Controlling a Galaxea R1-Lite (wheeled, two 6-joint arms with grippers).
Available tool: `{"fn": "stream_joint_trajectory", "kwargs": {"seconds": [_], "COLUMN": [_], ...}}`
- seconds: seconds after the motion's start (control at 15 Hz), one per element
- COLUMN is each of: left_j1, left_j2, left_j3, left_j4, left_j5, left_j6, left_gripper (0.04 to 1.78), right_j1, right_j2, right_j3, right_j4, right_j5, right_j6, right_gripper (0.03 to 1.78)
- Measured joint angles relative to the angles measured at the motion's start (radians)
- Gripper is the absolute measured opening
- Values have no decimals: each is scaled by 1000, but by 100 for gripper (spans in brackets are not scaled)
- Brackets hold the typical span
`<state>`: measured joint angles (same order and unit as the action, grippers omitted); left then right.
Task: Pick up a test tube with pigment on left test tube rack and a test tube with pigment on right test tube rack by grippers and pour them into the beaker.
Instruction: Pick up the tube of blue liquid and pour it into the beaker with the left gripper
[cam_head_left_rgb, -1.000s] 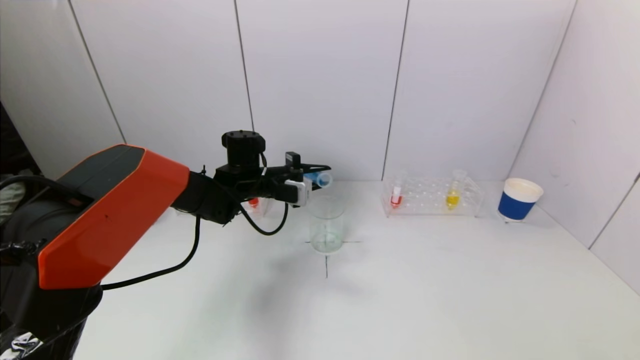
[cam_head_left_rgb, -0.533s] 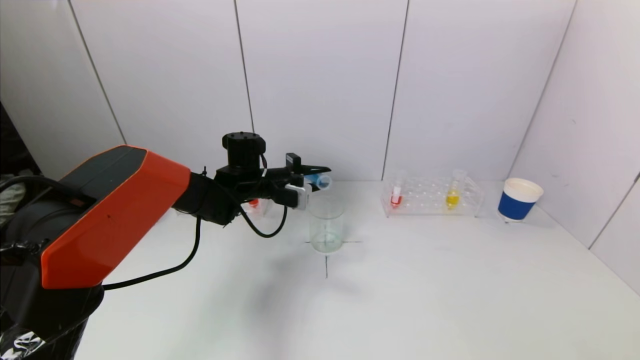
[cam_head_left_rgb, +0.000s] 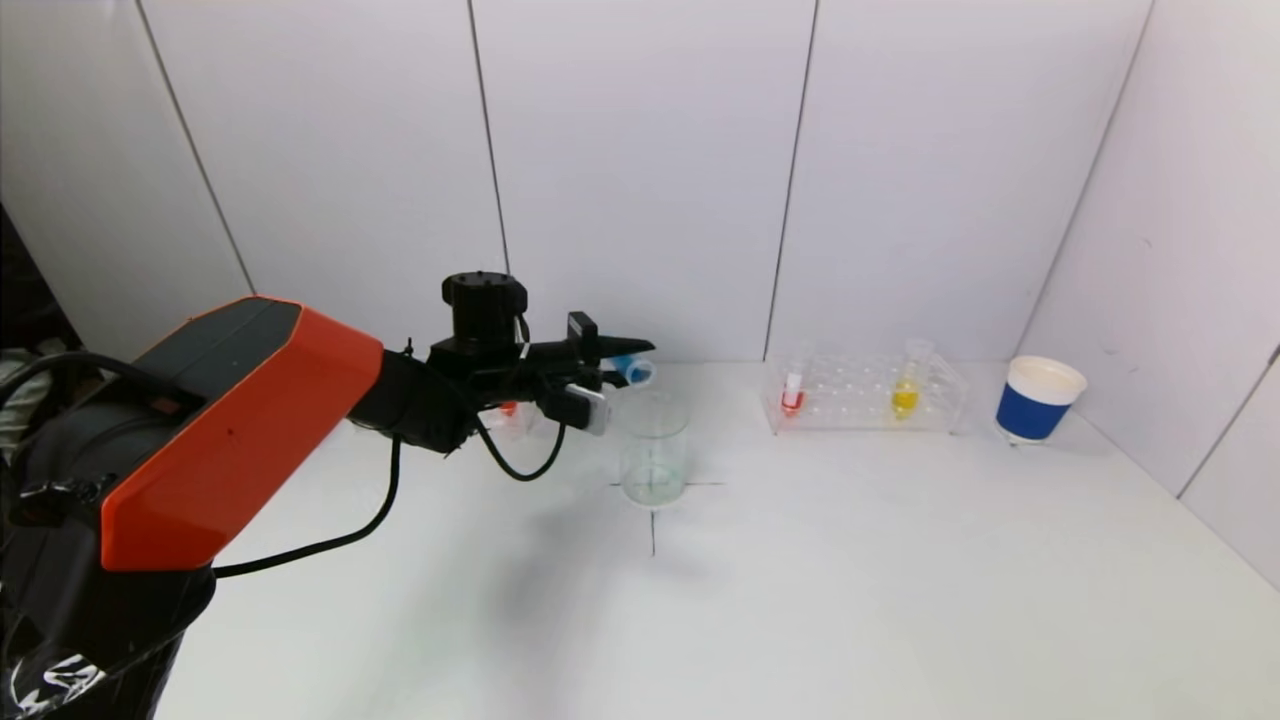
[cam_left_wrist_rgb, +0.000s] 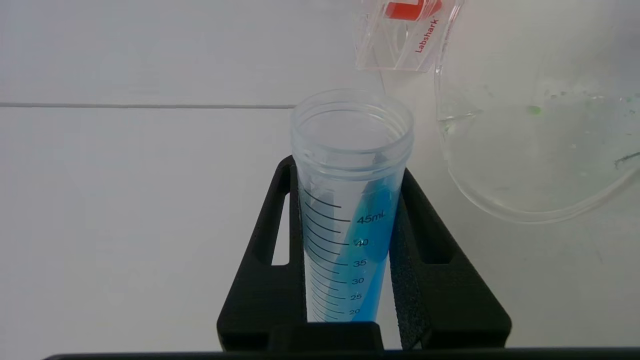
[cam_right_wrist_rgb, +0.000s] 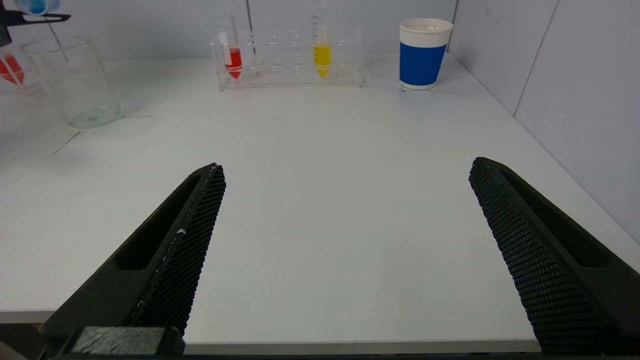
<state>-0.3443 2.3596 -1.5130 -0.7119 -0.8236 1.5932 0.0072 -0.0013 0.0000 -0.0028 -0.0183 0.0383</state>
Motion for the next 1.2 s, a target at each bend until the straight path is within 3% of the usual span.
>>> {"fn": "stream_joint_trajectory", "kwargs": {"seconds": [1.2], "left_j1": [-5], "left_j2": [22], "left_j3": [-51], "left_j4": [1], "left_j5": [29], "left_j6": [128], "left_gripper": [48], "right_j1": [0], "right_j2": [0], "right_j3": [0], "right_j4": [0], "right_j5": [0], "right_j6": [0], "right_gripper": [177]}}
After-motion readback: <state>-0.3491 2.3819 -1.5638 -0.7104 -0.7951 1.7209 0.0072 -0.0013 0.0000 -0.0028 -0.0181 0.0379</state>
